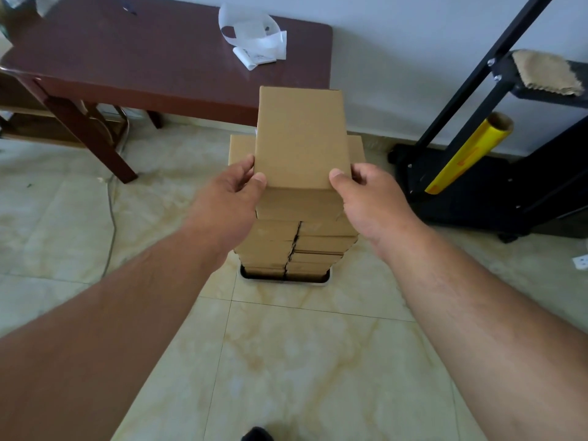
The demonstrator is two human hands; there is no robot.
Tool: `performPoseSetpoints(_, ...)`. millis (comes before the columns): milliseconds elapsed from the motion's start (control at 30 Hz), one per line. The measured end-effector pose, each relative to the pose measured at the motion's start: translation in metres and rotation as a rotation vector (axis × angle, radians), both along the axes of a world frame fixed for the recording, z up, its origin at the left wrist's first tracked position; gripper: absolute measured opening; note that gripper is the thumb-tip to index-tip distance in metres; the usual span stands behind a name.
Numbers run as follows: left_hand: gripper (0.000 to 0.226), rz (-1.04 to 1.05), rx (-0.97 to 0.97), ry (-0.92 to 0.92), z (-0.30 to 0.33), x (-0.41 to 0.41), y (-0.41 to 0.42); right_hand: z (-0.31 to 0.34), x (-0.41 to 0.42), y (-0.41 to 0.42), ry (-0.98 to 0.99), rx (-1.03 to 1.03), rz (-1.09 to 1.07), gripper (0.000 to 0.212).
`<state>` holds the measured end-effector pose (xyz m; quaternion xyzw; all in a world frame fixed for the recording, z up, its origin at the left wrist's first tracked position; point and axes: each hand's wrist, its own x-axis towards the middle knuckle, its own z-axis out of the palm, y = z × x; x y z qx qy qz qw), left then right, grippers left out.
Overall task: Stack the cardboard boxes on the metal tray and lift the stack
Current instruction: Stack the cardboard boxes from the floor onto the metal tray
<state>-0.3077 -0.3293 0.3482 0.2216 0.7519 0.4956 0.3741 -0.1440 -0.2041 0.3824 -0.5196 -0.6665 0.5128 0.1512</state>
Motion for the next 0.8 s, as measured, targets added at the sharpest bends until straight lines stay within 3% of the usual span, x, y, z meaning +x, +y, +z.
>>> performPoseSetpoints(200,0.047,-0.018,-0.010,0.011,-0.009,-0.002,0.007,-0.006,0.000,0.005,-0.028,-0.011,0.041,0.016)
performPoseSetpoints(467,0.042,0.041,-0.006,0.042,0.001,0.006,0.011,-0.015,-0.003,0.010,-0.009,-0.010,0.017,0.033)
performPoseSetpoints(600,0.044,0.087,0.019,0.029,0.003,0.008,0.006,-0.015,0.001,0.007,0.023,-0.031,-0.019,0.028)
performPoseSetpoints(700,0.049,0.117,-0.004,0.030,0.000,0.007,-0.005,-0.018,0.011,0.002,0.018,-0.035,-0.107,0.046)
performPoseSetpoints(800,0.045,0.165,-0.033,0.067,-0.007,0.006,-0.024,-0.026,0.028,-0.005,0.047,-0.073,-0.185,0.041)
